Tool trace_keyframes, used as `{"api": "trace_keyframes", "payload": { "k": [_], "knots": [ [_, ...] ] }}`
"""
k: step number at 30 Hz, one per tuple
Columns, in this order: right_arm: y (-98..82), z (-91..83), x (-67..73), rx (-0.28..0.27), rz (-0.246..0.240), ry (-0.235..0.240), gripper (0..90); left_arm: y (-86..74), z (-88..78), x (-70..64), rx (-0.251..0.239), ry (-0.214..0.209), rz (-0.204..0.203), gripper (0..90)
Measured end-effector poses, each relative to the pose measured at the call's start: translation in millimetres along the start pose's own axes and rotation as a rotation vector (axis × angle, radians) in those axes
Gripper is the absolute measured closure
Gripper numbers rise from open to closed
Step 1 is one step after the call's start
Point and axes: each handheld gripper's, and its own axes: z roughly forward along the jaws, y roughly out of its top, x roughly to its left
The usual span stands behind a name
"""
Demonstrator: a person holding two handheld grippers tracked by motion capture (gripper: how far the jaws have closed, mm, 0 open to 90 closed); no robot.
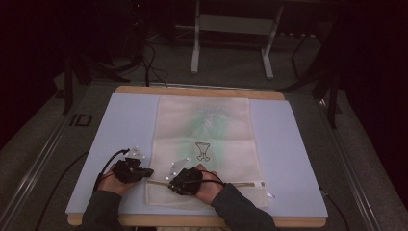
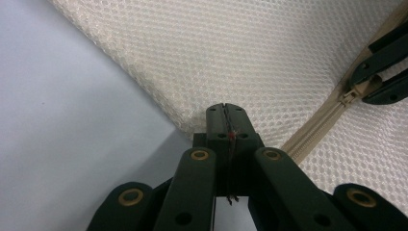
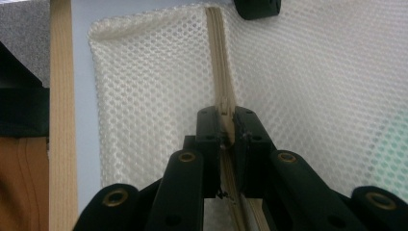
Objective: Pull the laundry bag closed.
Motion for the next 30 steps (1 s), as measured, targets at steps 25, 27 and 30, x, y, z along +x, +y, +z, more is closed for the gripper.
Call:
{"api": "trace_keyframes", "payload": {
  "k": [25,27,30],
  "knots": [
    [-18.0,-12.7,0.0,0.017,0.012,-0.011,82.2,0.2,0.1,-1.3,0.001,0.006,0.003,89.9],
    [-19.5,-13.6,-0.3,0.014,0.009,-0.013,82.2,0.1,0.1,-1.2,0.001,0.005,0.003,89.9],
    [-21.6,-15.7,-0.4,0.018,0.011,-0.015,82.2,0.2,0.1,-1.4,0.000,0.006,0.004,89.9]
  ]
}}
